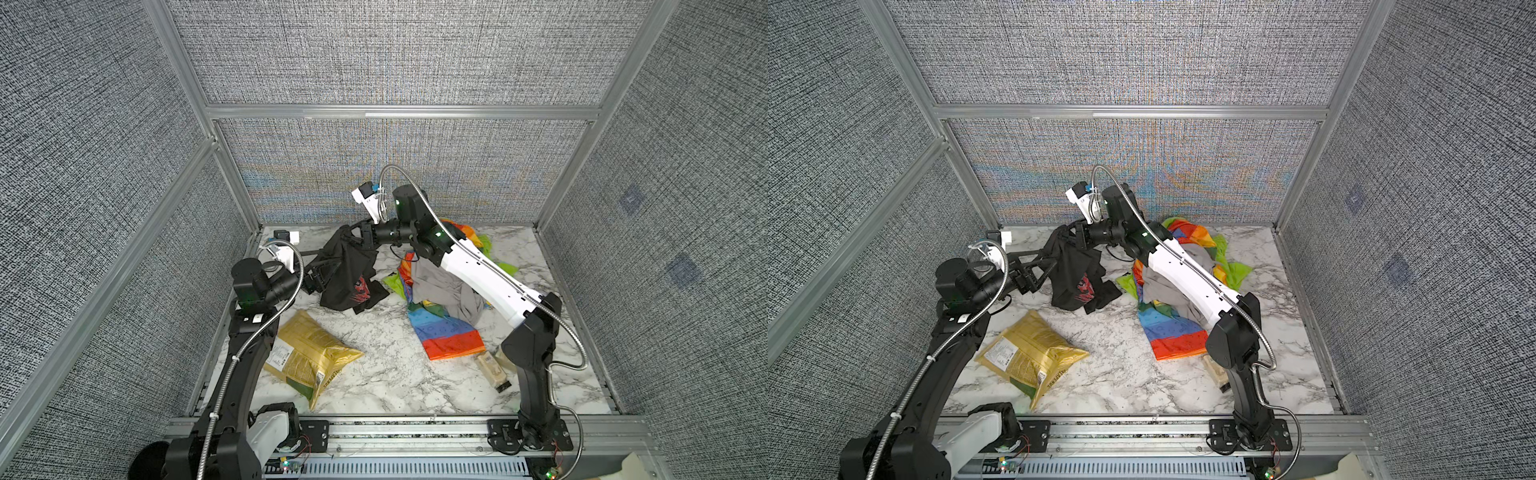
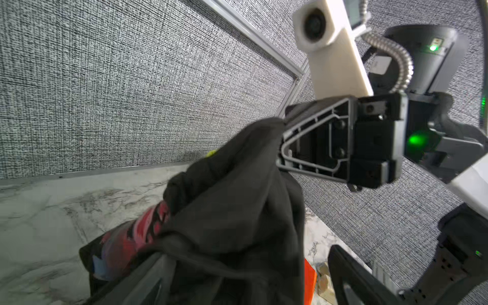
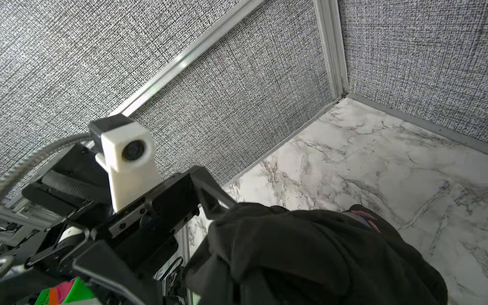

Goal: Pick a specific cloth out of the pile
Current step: 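Lower the black shirt toward the left gripper while the left arm approaches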

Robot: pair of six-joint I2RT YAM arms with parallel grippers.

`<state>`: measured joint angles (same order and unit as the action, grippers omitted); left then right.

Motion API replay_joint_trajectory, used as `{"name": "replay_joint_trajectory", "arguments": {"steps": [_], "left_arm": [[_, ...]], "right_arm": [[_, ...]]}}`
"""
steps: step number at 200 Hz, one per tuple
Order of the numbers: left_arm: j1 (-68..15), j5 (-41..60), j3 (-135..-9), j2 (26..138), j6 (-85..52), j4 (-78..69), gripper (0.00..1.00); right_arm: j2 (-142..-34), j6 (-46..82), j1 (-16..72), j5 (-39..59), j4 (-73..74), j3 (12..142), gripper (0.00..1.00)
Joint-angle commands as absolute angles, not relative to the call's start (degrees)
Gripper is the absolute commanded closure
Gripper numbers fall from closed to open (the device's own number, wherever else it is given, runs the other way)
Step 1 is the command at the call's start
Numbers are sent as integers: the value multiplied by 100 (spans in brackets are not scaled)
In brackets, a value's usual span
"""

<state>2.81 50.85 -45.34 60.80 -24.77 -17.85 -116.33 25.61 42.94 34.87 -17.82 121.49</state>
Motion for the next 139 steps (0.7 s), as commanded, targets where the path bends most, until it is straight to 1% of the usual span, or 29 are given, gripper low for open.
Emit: {"name": "replay_joint_trajectory", "arguments": {"steps": [1, 17, 31, 44, 58, 69, 99, 123, 139], "left_arm": [[152, 4842, -4790, 6220, -2235, -1845, 5], [10, 5047, -4952, 6404, -2122, -1840, 6], [-119, 5466, -5080, 6616, -2047, -1768, 9], [-270, 5597, -5189, 6771, -1843, -1474, 14], [-379, 5503, -5221, 6845, -1651, -1190, 20], [-413, 5416, -5232, 6871, -1579, -1072, 29], [-454, 5353, -5239, 6873, -1568, -1060, 60], [-459, 5387, -5231, 6885, -1666, -1187, 83], [-457, 5392, -5212, 6876, -1768, -1315, 90]], "right_arm": [[-11483, 2392, 4333, 3678, -1679, 12055, 99], [-11461, 2339, 4342, 3654, -1772, 12019, 99], [-11444, 2313, 4343, 3611, -1783, 11988, 99], [-11435, 2303, 4347, 3578, -1797, 11988, 99], [-11419, 2303, 4350, 3565, -1807, 11996, 99], [-11409, 2294, 4350, 3551, -1811, 11996, 99], [-11373, 2268, 4350, 3456, -1861, 11976, 99], [-11360, 2226, 4351, 3290, -1940, 11902, 99], [-11317, 2189, 4351, 3147, -2005, 11825, 97]]}}
